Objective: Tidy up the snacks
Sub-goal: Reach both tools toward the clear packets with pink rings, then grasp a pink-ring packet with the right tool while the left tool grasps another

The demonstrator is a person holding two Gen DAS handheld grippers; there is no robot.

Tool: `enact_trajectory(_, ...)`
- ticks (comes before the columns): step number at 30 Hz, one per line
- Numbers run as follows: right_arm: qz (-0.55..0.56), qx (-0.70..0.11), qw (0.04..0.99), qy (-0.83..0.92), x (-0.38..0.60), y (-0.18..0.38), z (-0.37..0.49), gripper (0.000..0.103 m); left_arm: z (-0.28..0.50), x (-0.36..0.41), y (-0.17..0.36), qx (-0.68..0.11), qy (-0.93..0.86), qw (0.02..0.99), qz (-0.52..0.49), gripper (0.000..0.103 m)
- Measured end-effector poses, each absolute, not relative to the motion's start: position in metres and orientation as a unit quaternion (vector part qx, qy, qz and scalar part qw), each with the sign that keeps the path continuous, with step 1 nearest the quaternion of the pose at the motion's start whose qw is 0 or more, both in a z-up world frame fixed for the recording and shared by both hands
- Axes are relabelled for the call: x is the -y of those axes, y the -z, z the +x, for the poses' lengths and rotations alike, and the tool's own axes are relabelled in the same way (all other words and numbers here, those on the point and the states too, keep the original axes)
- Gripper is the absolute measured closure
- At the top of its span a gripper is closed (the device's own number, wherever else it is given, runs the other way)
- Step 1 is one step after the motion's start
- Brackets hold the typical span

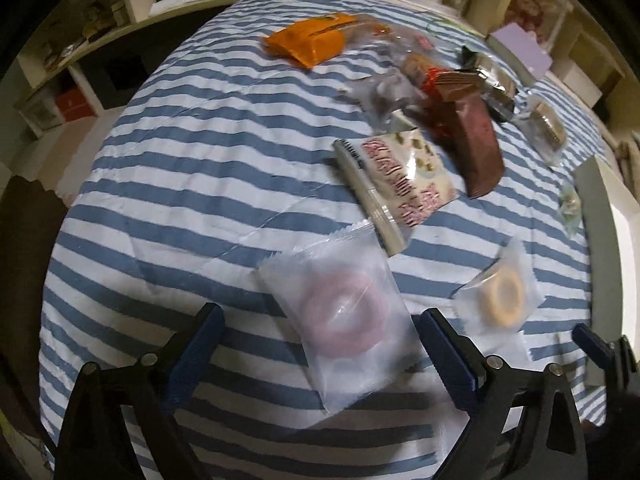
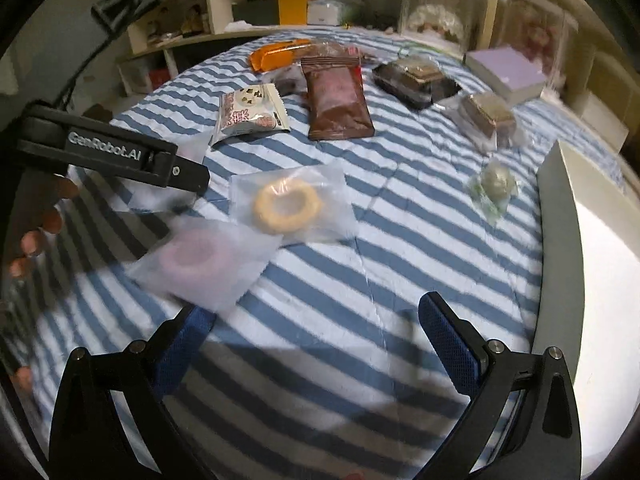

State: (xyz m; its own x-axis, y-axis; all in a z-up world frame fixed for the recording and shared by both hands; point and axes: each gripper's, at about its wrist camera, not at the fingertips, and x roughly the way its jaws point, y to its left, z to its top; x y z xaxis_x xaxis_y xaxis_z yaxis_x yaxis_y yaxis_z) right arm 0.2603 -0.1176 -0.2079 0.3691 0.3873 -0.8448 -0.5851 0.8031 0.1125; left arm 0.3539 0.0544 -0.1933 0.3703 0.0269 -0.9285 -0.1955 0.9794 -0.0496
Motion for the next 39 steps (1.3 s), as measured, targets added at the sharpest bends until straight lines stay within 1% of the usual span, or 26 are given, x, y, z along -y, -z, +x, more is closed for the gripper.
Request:
enact_trajectory(1, -0.097, -0.479, 0.82, -0.297, 0.119, 0.205, 0.26, 0.0, 0.353, -0.055, 0.194, -0.558, -0.07, 0.824, -0.073, 0.008)
enact_trajectory(4, -0.071, -0.488, 0.814, -0.307, 0.122, 0.194, 0.248, 0.0, 0.347, -0.06, 0.188, -0.563, -0.076, 0.82, -0.077, 0.017)
enact_trajectory(6, -0.053, -0.492, 0.812, -0.31, 0.121, 0.188, 0.242, 0.0, 0.341, -0.066, 0.183, -0.563, -0.073, 0.818, -0.096, 0.026)
enact_trajectory(7, -0.047, -0.497, 0.811, -0.306, 0.119, 0.186, 0.238, 0.0, 0.339, -0.069, 0.181, -0.562, -0.071, 0.818, -0.105, 0.029)
enact_trajectory(9, -0.034, -0.508, 0.807, -0.298, 0.112, 0.188, 0.233, 0.0, 0.337, -0.075, 0.177, -0.559, -0.067, 0.817, -0.128, 0.042)
enact_trajectory(11, -0.026, -0.522, 0.805, -0.279, 0.101, 0.193, 0.23, 0.0, 0.337, -0.079, 0.175, -0.559, -0.064, 0.815, -0.142, 0.049)
enact_trajectory(14, -0.01, -0.54, 0.805, -0.246, 0.088, 0.2, 0.234, 0.0, 0.335, -0.083, 0.175, -0.561, -0.052, 0.811, -0.156, 0.055)
enact_trajectory(19, 0.023, -0.546, 0.815, -0.195, 0.075, 0.21, 0.24, 0.0, 0.334, -0.083, 0.173, -0.562, -0.029, 0.812, -0.158, 0.076)
enact_trajectory(20, 0.024, -0.543, 0.817, -0.194, 0.071, 0.211, 0.242, 0.0, 0.333, -0.082, 0.172, -0.562, -0.021, 0.812, -0.157, 0.083)
enact_trajectory(21, 0.025, -0.54, 0.818, -0.196, 0.068, 0.211, 0.244, 0.0, 0.339, -0.078, 0.173, -0.563, -0.017, 0.811, -0.157, 0.086)
enact_trajectory(24, 0.005, -0.537, 0.821, -0.193, 0.06, 0.215, 0.246, 0.003, 0.343, -0.074, 0.174, -0.562, -0.014, 0.813, -0.151, 0.087)
enact_trajectory(26, -0.011, -0.534, 0.824, -0.189, 0.06, 0.217, 0.244, 0.016, 0.343, -0.075, 0.174, -0.561, -0.014, 0.812, -0.161, 0.089)
enact_trajectory(27, -0.014, -0.531, 0.826, -0.19, 0.062, 0.216, 0.244, 0.019, 0.343, -0.078, 0.173, -0.559, -0.014, 0.811, -0.172, 0.09)
enact_trajectory(28, -0.013, -0.528, 0.827, -0.192, 0.064, 0.214, 0.244, 0.031, 0.342, -0.08, 0.172, -0.557, -0.014, 0.811, -0.177, 0.09)
enact_trajectory(29, -0.01, -0.528, 0.826, -0.194, 0.066, 0.213, 0.244, 0.034, 0.342, -0.081, 0.171, -0.555, -0.013, 0.812, -0.179, 0.091)
enact_trajectory(32, -0.001, -0.526, 0.826, -0.204, 0.069, 0.207, 0.247, 0.038, 0.339, -0.082, 0.162, -0.542, -0.009, 0.82, -0.181, 0.093)
enact_trajectory(39, 0.009, -0.498, 0.842, -0.208, 0.078, 0.185, 0.247, 0.039, 0.321, -0.076, 0.134, -0.502, 0.006, 0.846, -0.179, 0.093)
